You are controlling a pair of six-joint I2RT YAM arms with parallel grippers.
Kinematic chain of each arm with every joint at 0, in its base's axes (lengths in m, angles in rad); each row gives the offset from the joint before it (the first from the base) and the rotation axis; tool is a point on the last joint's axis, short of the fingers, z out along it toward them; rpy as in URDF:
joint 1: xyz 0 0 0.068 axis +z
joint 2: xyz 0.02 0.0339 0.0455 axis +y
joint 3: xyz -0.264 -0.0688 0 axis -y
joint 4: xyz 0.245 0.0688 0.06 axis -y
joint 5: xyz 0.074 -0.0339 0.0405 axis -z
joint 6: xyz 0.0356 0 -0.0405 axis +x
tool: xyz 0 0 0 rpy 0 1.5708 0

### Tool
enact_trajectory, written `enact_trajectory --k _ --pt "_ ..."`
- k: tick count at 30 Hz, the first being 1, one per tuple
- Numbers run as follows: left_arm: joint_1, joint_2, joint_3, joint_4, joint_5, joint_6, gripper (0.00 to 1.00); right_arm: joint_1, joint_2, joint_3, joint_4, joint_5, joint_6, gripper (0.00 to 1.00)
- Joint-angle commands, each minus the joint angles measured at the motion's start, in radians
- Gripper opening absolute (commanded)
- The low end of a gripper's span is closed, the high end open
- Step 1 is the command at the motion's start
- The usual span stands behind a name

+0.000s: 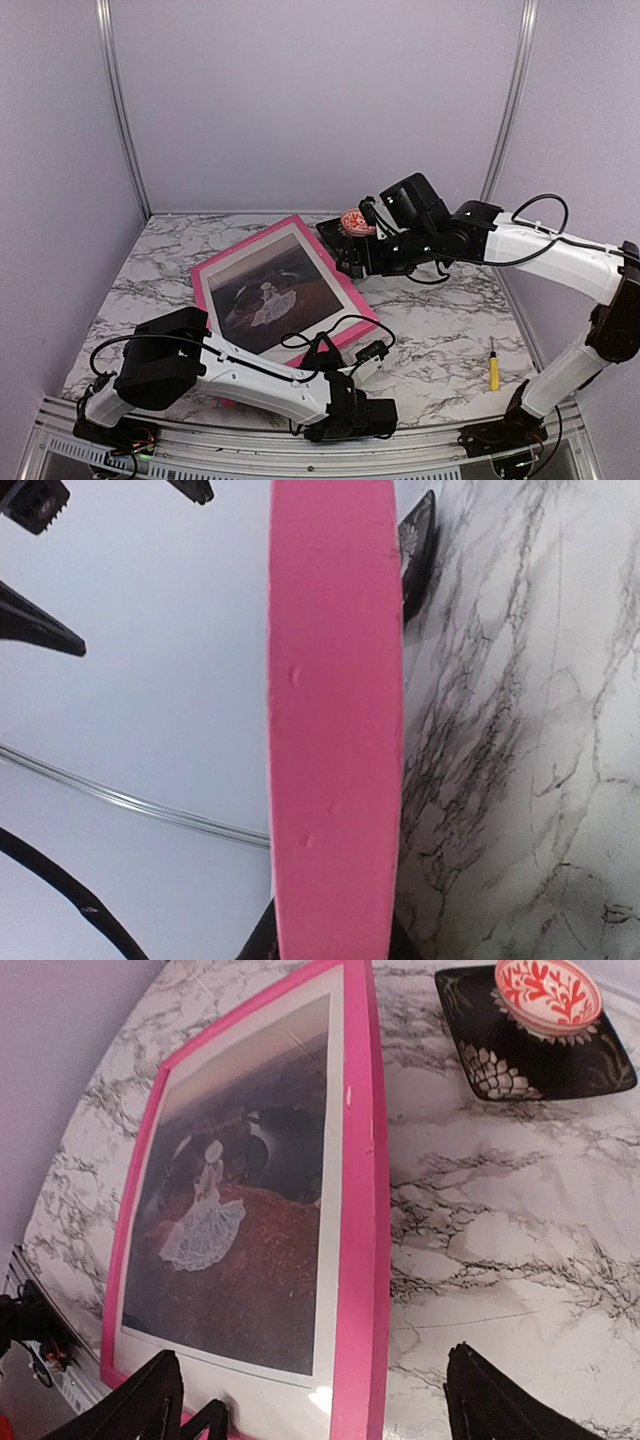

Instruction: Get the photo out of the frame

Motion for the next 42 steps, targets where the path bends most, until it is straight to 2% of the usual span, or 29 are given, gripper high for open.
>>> enact_trajectory --k 1,9,13,27,31,34,36,39,42 --pt "-0.010 -0.173 -0.018 0.020 -0.152 -0.191 0.00 -0.005 -0.102 -0.010 0.105 0.018 -0.002 0.90" --pt "-0.010 -0.466 -0.145 0.019 -0.190 -0.537 0.00 -0.053 -0.249 -0.129 0.278 0.036 0.009 0.93" --pt "0.003 -0.646 -0.286 0.020 -0.140 -0.820 0.00 -0.058 -0.261 -0.188 0.359 0.017 0.009 0.94" --pt "0.078 -1.234 -0.936 0.022 0.228 -1.767 0.00 -0.059 -0.186 -0.363 0.548 -0.065 -0.006 0.94" --pt "0.082 -1.365 -1.109 0.083 0.313 -2.021 0.00 -0.060 -0.162 -0.414 0.612 -0.090 -0.006 0.95" --pt "0.081 -1.396 -1.222 0.125 0.382 -2.243 0.00 -0.060 -0.135 -0.441 0.659 -0.110 -0.009 0.95" --pt "0.078 -1.388 -1.274 0.199 0.397 -2.337 0.00 -0.059 -0.118 -0.449 0.671 -0.122 -0.018 0.95" --pt "0.078 -1.345 -1.300 0.333 0.398 -2.353 0.01 -0.059 -0.097 -0.453 0.676 -0.127 -0.030 0.95" --pt "0.082 -1.287 -1.314 0.465 0.422 -2.360 0.06 -0.060 -0.074 -0.455 0.674 -0.125 -0.040 0.95"
